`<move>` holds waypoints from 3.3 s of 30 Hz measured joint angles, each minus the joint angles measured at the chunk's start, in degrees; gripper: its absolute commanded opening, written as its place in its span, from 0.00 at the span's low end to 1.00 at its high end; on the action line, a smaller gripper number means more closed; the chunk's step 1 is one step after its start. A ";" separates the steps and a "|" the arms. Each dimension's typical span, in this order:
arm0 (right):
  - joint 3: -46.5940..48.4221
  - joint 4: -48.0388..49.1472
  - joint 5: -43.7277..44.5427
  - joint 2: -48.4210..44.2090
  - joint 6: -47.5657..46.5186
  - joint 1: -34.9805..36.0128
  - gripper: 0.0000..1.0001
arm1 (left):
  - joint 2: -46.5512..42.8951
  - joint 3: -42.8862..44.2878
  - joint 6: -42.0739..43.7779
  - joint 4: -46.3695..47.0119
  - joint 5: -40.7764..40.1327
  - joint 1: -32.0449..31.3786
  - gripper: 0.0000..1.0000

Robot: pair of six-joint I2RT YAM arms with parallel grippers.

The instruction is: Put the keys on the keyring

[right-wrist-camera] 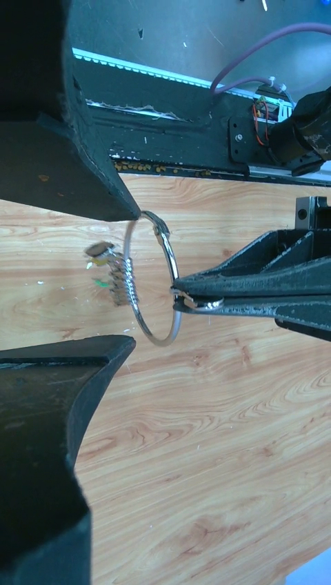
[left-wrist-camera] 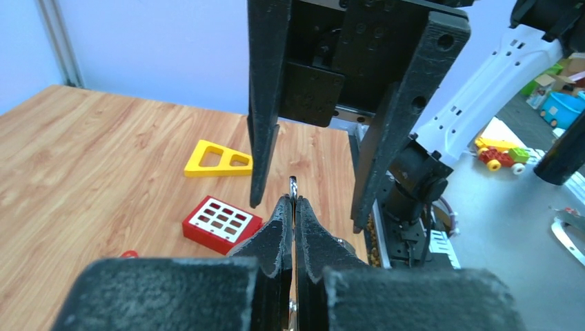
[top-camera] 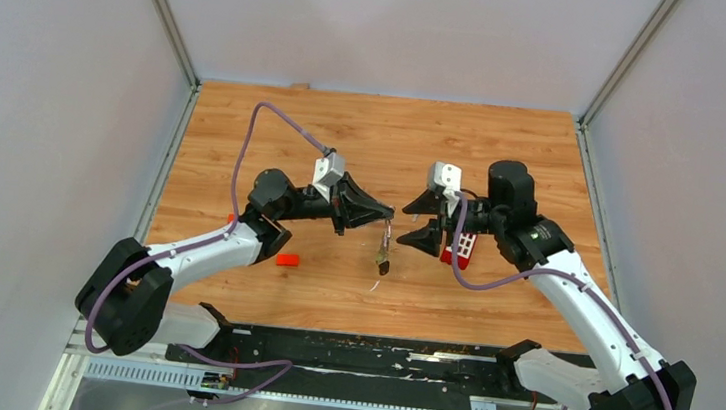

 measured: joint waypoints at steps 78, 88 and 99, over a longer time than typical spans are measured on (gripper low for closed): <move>2.36 3.54 11.39 8.61 1.62 1.31 0.49 | -0.66 3.65 8.52 -20.55 -13.66 -1.29 0.00; 3.74 1.92 7.89 7.43 0.48 1.29 0.57 | -0.66 3.85 10.80 -24.15 -16.83 -1.36 0.00; 4.66 1.95 6.64 9.77 0.04 1.25 0.46 | -0.68 4.35 11.45 -23.85 -16.11 -1.42 0.00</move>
